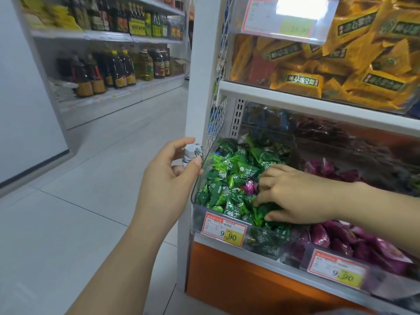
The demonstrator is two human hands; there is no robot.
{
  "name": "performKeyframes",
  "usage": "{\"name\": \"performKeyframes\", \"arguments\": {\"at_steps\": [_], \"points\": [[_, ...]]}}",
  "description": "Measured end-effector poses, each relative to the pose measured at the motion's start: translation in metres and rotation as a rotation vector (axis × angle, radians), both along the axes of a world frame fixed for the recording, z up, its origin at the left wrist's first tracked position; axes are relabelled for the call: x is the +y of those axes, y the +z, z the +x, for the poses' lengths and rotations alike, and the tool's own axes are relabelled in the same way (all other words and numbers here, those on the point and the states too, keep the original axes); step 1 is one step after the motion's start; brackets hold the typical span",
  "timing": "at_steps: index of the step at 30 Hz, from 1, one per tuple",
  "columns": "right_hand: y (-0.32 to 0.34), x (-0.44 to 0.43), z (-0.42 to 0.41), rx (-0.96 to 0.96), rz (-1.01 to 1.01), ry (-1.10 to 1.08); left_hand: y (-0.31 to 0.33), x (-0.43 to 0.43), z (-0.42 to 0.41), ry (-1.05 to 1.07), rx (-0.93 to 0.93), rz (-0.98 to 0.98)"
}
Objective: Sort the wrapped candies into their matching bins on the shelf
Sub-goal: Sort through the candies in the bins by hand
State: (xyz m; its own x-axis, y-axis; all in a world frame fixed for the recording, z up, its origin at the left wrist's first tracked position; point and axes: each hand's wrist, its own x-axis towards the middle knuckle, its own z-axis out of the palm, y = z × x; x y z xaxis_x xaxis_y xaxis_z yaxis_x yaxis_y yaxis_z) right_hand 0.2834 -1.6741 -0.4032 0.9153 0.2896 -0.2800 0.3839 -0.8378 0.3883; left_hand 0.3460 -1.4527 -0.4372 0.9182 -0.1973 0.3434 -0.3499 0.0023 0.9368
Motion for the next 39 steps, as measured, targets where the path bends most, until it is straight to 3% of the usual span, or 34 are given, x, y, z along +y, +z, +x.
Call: {"name": "performKeyframes", "arguments": {"at_steps": [10, 17, 23, 32, 39], "points": [[-0.016, 0.021, 0.039, -0.077, 0.462, -0.037, 0.003, -0.012, -0.009, -0.032, -0.002, 0.02], [-0.023, 0.009, 0.036, 0.052, 0.288, -0.076, 0.001, -0.003, -0.005, -0.007, 0.003, 0.06], [-0.006, 0.004, 0.026, 0.161, 0.348, -0.143, 0.002, -0.004, -0.004, -0.027, 0.017, 0.05], [-0.022, 0.014, 0.06, 0.033, 0.487, -0.299, 0.004, -0.013, -0.01, -0.041, 0.013, 0.054], [-0.036, 0.023, 0.066, 0.061, 0.39, -0.412, 0.002, -0.014, -0.011, -0.027, 0.006, 0.076]]}}
